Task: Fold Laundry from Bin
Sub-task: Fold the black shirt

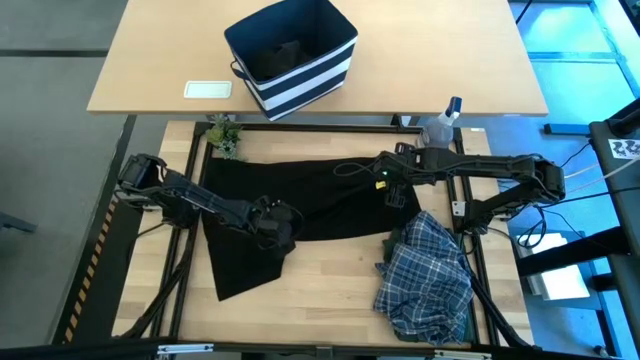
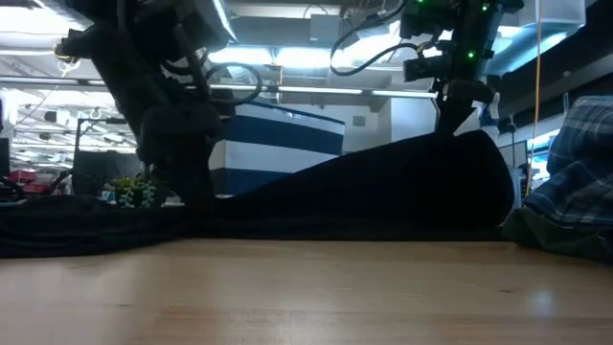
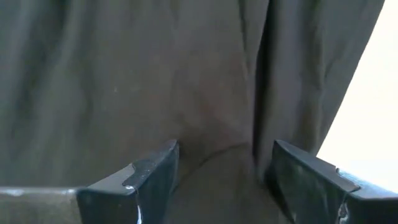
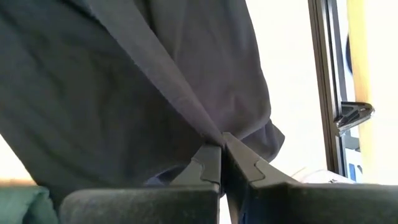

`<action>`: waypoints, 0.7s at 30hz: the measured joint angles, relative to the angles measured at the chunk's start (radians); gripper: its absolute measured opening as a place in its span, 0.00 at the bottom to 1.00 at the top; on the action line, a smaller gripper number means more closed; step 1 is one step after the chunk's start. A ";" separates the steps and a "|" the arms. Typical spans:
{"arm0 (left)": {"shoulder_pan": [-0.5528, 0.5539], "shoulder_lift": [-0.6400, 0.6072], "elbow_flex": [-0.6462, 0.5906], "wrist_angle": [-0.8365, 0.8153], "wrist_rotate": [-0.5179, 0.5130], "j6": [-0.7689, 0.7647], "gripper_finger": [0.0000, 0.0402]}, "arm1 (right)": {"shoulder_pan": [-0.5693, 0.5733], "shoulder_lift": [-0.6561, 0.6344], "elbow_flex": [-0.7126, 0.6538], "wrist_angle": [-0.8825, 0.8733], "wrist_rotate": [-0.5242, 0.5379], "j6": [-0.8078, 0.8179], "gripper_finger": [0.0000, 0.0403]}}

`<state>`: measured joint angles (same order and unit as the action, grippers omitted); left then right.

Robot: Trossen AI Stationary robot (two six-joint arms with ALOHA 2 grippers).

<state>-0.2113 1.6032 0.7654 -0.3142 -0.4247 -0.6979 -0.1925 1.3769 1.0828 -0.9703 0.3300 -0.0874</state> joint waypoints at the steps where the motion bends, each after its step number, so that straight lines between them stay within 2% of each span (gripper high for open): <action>1: 0.003 0.000 0.007 -0.002 -0.003 0.000 0.63 | 0.000 0.000 0.000 0.000 0.000 -0.001 0.00; 6: 0.010 -0.001 0.042 -0.084 -0.030 -0.012 0.63 | 0.000 0.000 0.000 0.001 0.000 -0.003 0.00; 12: 0.010 -0.001 0.042 -0.219 -0.015 -0.088 0.63 | 0.000 0.000 0.000 0.012 0.000 -0.004 0.00; 21: 0.007 -0.001 0.042 -0.205 -0.009 -0.108 0.61 | 0.000 -0.001 0.032 0.033 0.000 -0.020 0.00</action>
<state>-0.2039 1.6024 0.8074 -0.5194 -0.4332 -0.8062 -0.1925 1.3762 1.1148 -0.9368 0.3298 -0.1070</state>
